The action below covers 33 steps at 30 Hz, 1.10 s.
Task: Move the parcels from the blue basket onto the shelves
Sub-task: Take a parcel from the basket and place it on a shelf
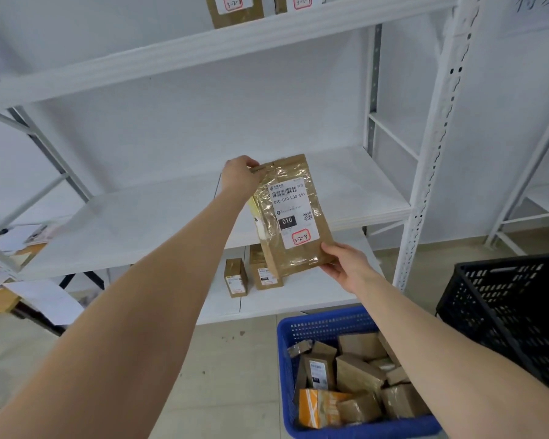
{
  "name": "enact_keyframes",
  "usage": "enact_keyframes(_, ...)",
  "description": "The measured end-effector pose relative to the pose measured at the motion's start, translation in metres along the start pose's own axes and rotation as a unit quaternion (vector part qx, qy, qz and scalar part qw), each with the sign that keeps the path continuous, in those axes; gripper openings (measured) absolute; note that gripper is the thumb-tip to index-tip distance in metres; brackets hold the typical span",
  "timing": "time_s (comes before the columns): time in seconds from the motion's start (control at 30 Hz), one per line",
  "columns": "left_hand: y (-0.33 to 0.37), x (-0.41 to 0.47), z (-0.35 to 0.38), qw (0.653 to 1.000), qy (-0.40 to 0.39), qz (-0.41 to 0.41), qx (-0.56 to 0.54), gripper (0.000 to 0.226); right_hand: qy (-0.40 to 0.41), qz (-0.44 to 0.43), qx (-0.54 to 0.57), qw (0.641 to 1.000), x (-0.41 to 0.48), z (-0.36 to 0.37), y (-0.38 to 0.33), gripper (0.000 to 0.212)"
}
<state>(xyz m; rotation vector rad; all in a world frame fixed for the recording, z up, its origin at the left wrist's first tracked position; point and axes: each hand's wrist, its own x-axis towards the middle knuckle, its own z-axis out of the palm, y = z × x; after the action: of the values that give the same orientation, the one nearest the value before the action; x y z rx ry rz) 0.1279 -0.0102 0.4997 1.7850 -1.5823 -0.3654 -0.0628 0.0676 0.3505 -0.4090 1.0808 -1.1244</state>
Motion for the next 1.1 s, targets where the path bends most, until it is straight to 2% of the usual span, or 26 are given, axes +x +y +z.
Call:
enact_keyframes(0.37, 0.024, -0.013, 0.001, 1.0, -0.008, 0.004, 0.013, 0.04, 0.001, 0.007, -0.001, 1.0, -0.012, -0.01, -0.003, 0.031)
enact_keyframes(0.63, 0.048, -0.019, -0.022, 0.998, 0.002, 0.021, 0.052, 0.044, -0.025, -0.016, -0.013, 0.999, -0.022, -0.004, -0.022, 0.021)
enact_keyframes(0.97, 0.058, -0.017, -0.076, 0.995, 0.042, 0.058, 0.074, 0.053, -0.074, -0.049, -0.018, 0.996, -0.036, 0.042, -0.035, 0.026)
enact_keyframes(1.1, 0.045, -0.01, -0.1, 0.996, 0.058, 0.05, 0.053, 0.048, -0.083, -0.069, -0.02, 0.994, -0.038, 0.073, -0.032, 0.034)
